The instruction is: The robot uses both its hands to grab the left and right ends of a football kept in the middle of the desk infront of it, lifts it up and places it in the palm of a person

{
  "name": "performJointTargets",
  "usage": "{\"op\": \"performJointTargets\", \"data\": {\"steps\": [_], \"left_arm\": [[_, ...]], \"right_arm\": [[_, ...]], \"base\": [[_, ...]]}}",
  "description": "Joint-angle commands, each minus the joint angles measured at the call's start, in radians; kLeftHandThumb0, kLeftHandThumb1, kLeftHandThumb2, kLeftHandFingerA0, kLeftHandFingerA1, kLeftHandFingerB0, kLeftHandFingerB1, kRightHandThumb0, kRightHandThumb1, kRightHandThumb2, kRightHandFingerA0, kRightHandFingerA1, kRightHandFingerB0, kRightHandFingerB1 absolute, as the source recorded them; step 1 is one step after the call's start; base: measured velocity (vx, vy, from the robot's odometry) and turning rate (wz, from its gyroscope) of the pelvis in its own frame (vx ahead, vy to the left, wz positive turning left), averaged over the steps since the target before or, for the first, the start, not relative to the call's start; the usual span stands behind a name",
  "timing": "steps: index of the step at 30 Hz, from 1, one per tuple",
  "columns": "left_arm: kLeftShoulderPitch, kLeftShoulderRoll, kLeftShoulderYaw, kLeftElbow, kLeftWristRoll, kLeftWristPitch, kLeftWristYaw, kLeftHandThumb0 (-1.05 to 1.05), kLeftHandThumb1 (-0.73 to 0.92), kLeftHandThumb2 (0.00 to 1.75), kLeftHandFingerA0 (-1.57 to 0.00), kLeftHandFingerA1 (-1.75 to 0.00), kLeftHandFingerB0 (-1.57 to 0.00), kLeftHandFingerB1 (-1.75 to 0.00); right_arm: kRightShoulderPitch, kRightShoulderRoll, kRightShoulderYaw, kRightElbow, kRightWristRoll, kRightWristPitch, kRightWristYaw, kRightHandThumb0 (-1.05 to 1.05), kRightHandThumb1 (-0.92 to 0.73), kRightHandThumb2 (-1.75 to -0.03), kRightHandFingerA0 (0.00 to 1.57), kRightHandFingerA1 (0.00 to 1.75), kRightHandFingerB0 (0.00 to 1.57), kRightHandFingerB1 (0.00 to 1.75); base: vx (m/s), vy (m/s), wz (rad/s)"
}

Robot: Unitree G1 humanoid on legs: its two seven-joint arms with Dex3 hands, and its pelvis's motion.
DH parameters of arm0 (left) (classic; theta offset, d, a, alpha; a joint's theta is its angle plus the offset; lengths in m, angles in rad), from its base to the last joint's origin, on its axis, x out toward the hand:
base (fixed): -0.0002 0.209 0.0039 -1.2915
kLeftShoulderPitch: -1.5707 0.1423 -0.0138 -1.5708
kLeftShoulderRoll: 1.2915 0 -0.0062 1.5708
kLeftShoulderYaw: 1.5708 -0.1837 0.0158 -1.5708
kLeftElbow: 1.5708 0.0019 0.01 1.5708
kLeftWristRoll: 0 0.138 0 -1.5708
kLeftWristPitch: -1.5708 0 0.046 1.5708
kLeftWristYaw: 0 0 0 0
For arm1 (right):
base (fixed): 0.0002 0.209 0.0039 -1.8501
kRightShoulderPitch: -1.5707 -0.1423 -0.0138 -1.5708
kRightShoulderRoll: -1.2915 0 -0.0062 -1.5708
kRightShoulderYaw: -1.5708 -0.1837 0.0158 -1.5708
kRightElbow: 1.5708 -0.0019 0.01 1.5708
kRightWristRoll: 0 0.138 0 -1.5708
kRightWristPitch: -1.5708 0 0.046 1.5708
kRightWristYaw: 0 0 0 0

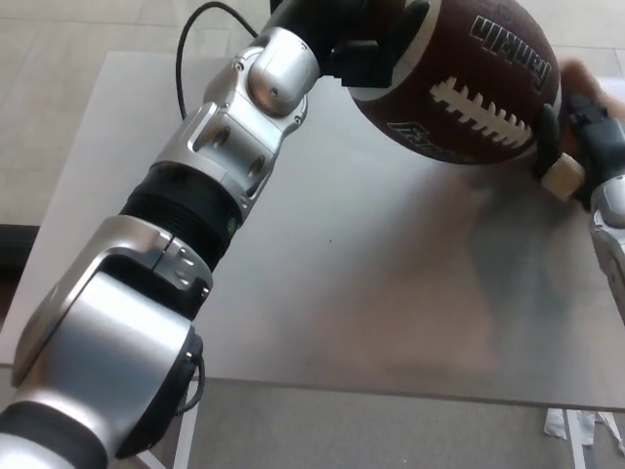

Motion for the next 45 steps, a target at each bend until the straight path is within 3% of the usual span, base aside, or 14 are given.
{"op": "performJointTargets", "data": {"steps": [1, 2, 4, 5, 6, 7, 8, 13, 14, 19, 20, 27, 28, 45], "left_arm": [[0.040, 0.001, 0.017, -0.009, 0.024, 0.030, -0.024, -0.99, 0.81, 1.17, 0.00, -0.11, -0.11, -0.08], [0.049, 0.003, 0.017, -0.012, 0.027, 0.033, -0.028, -0.90, 0.92, 0.72, 0.00, -0.10, 0.00, -0.26], [0.053, 0.001, 0.020, -0.015, 0.031, 0.033, -0.028, -0.93, 0.92, 0.72, 0.00, -0.13, 0.00, -0.28], [0.060, 0.000, 0.022, -0.015, 0.035, 0.025, -0.020, -1.01, 0.82, 1.20, 0.00, -0.10, -0.11, -0.09], [0.062, -0.001, 0.024, -0.016, 0.037, 0.023, -0.018, -1.01, 0.82, 1.20, 0.00, -0.10, -0.11, -0.09], [0.064, -0.003, 0.027, -0.018, 0.035, 0.022, -0.018, -0.92, 0.92, 0.72, 0.00, -0.14, 0.00, -0.29], [0.066, -0.006, 0.032, -0.017, 0.032, 0.018, -0.017, -0.99, 0.81, 1.19, 0.00, -0.10, -0.12, -0.12], [0.067, -0.016, 0.029, -0.021, 0.045, 0.022, -0.016, -0.99, 0.81, 1.20, 0.00, -0.10, -0.13, -0.11], [0.067, -0.017, 0.031, -0.020, 0.046, 0.020, -0.015, -0.99, 0.80, 1.20, 0.00, -0.11, -0.13, -0.12], [0.066, -0.028, 0.051, -0.023, 0.037, 0.026, -0.018, -0.96, 0.78, 1.19, 0.00, -0.13, -0.11, -0.19], [0.065, -0.025, 0.046, -0.025, 0.047, 0.024, -0.020, -0.96, 0.79, 1.20, 0.00, -0.13, -0.11, -0.17], [0.073, -0.035, 0.066, -0.033, 0.045, 0.027, -0.006, -0.96, 0.78, 1.19, 0.00, -0.13, -0.11, -0.19], [0.076, -0.036, 0.070, -0.034, 0.045, 0.025, -0.003, -0.96, 0.78, 1.19, 0.00, -0.13, -0.11, -0.19], [0.221, 0.071, 0.086, -0.212, 0.070, 0.051, -0.033, -0.95, 0.78, 1.19, 0.00, -0.16, -0.11, -0.19]], "right_arm": [[0.011, -0.024, 0.013, -0.009, -0.056, 0.027, 0.007, -1.05, -0.92, -0.75, 0.00, 0.00, 0.00, 0.00], [0.002, -0.045, 0.032, 0.001, -0.081, 0.039, 0.014, -1.05, -0.92, -0.81, 0.00, 0.00, 0.00, 0.00], [0.002, -0.054, 0.038, -0.005, -0.093, 0.041, 0.010, -1.05, -0.92, -0.83, 0.00, 0.00, 0.00, 0.00], [0.000, -0.065, 0.047, -0.031, -0.117, 0.051, -0.004, -1.04, -0.85, -0.99, 0.00, 0.00, 0.00, 0.00], [-0.001, -0.066, 0.049, -0.039, -0.123, 0.057, -0.006, -1.04, -0.85, -0.99, 0.00, 0.00, 0.00, 0.00], [0.004, -0.072, 0.052, -0.059, -0.129, 0.062, -0.003, -1.04, -0.86, -0.99, 0.00, 0.00, 0.00, 0.00], [-0.002, -0.071, 0.054, -0.087, -0.141, 0.082, -0.013, -1.03, -0.86, -0.97, 0.00, 0.00, 0.00, 0.00], [0.016, -0.051, 0.029, -0.160, -0.134, 0.076, -0.014, -1.02, -0.92, -0.82, 0.00, 0.00, 0.00, 0.00], [0.019, -0.043, 0.026, -0.174, -0.133, 0.078, -0.017, -1.02, -0.82, -0.97, 0.00, 0.00, 0.00, 0.00], [0.009, -0.056, 0.074, -0.213, -0.194, 0.130, -0.011, -0.99, -0.92, -0.83, 0.00, 0.00, 0.00, 0.00], [-0.002, -0.076, 0.114, -0.208, -0.238, 0.151, -0.007, -1.03, -0.87, -0.95, 0.00, 0.00, 0.00, 0.00], [-0.057, -0.126, 0.154, -0.159, -0.275, 0.223, 0.033, -0.98, -0.92, -0.85, 0.00, 0.00, 0.00, 0.00], [-0.055, -0.131, 0.136, -0.151, -0.270, 0.204, 0.021, -1.05, -0.83, -1.19, 0.00, 0.28, 0.00, 0.00], [-0.042, -0.241, 0.041, -0.299, -0.343, 0.141, -0.007, -1.05, -0.83, -1.19, 0.00, 0.26, 0.00, 0.00]], "base": [[0.00, 0.000, 0.00], [0.00, 0.000, 0.00], [0.00, 0.000, 0.00], [0.00, 0.000, 0.00], [0.00, 0.000, 0.00], [0.00, 0.000, 0.00], [0.00, 0.000, 0.00], [0.00, 0.000, 0.00], [0.00, 0.000, 0.00], [0.00, 0.000, 0.00], [0.00, 0.000, 0.00], [0.00, 0.000, 0.00], [0.00, 0.000, 0.00], [0.00, 0.000, 0.00]]}}
